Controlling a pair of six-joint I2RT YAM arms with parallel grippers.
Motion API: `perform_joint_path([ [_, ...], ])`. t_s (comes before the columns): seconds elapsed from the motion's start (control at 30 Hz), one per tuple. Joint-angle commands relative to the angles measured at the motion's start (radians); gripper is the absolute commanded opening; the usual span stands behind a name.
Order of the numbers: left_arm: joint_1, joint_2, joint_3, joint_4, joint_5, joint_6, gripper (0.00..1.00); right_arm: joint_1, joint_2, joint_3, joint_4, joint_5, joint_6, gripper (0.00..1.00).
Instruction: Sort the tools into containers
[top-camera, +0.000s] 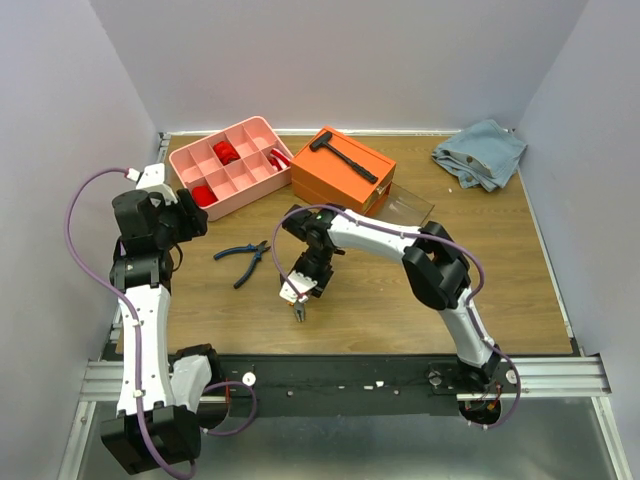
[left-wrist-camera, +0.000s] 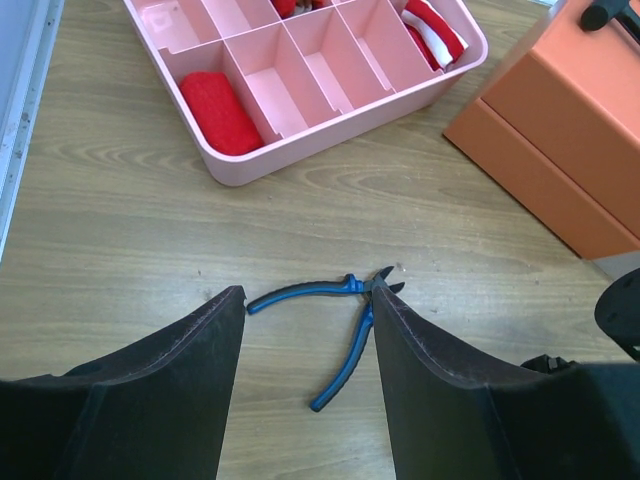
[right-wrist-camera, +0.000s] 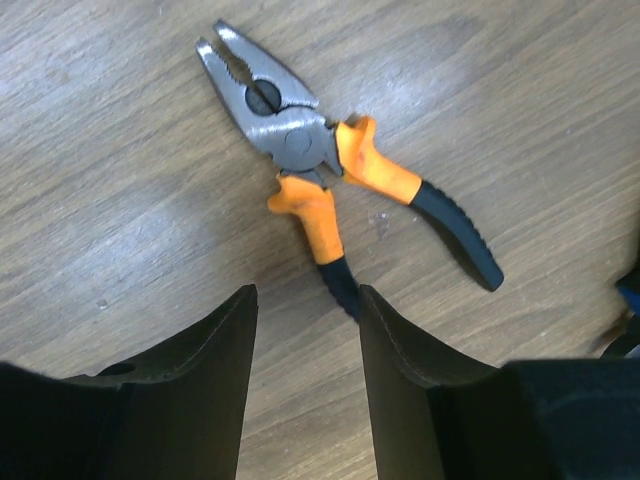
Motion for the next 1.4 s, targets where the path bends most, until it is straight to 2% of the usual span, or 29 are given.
perform_joint_path([
  [0.0,0.016,-0.018,0.003,0.000,0.037,-0.018,0.63,0.024,-0.010,-0.010,0.037,0.004,-0.009,0.52],
  [0.13,0.036,-0.023,-0.008,0.002,0.053,-0.038,0.63,0.030,0.018,-0.010,0.030,0.021,-0.038,0.51],
  [0.2,0.042,-0.027,-0.014,0.003,0.053,-0.040,0.63,0.032,0.050,0.021,-0.029,0.035,-0.051,0.49],
  [0.27,0.045,-0.029,-0.022,0.003,0.053,-0.040,0.63,0.035,0.062,0.028,-0.072,0.047,-0.059,0.40],
  [0.4,0.045,-0.035,-0.028,0.008,0.055,-0.041,0.63,0.048,0.079,0.008,-0.131,0.112,-0.079,0.37],
  [0.5,0.047,-0.038,-0.034,0.014,0.060,-0.041,0.63,0.061,0.072,-0.013,-0.152,0.113,-0.046,0.20],
  [0.53,0.047,-0.040,-0.034,0.020,0.063,-0.043,0.63,0.062,0.056,-0.019,-0.150,0.104,0.003,0.08],
  [0.6,0.045,-0.038,-0.040,0.028,0.067,-0.048,0.63,0.061,0.032,-0.019,-0.135,0.052,0.071,0.01],
  [0.8,0.045,-0.018,-0.033,0.077,0.095,-0.075,0.63,0.030,-0.180,-0.018,-0.049,-0.125,0.445,0.01],
  [0.97,0.030,0.051,0.018,0.117,0.118,-0.081,0.63,-0.031,-0.374,-0.015,0.063,-0.189,0.845,0.01],
  [1.03,0.026,0.086,0.039,0.112,0.119,-0.040,0.63,-0.056,-0.444,0.022,0.074,-0.175,1.035,0.01],
  [1.1,0.019,0.109,0.069,0.115,0.115,-0.017,0.63,-0.100,-0.487,0.034,0.071,-0.128,1.144,0.01],
  [1.13,0.018,0.130,0.076,0.121,0.112,-0.005,0.63,-0.119,-0.532,0.013,0.080,-0.103,1.253,0.01],
  [1.23,0.001,0.175,0.124,0.120,0.100,-0.005,0.63,-0.221,-0.632,-0.098,0.137,-0.049,1.420,0.01],
  [1.37,-0.016,0.207,0.170,0.125,0.092,0.009,0.63,-0.400,-0.718,-0.243,0.230,0.067,1.586,0.01],
])
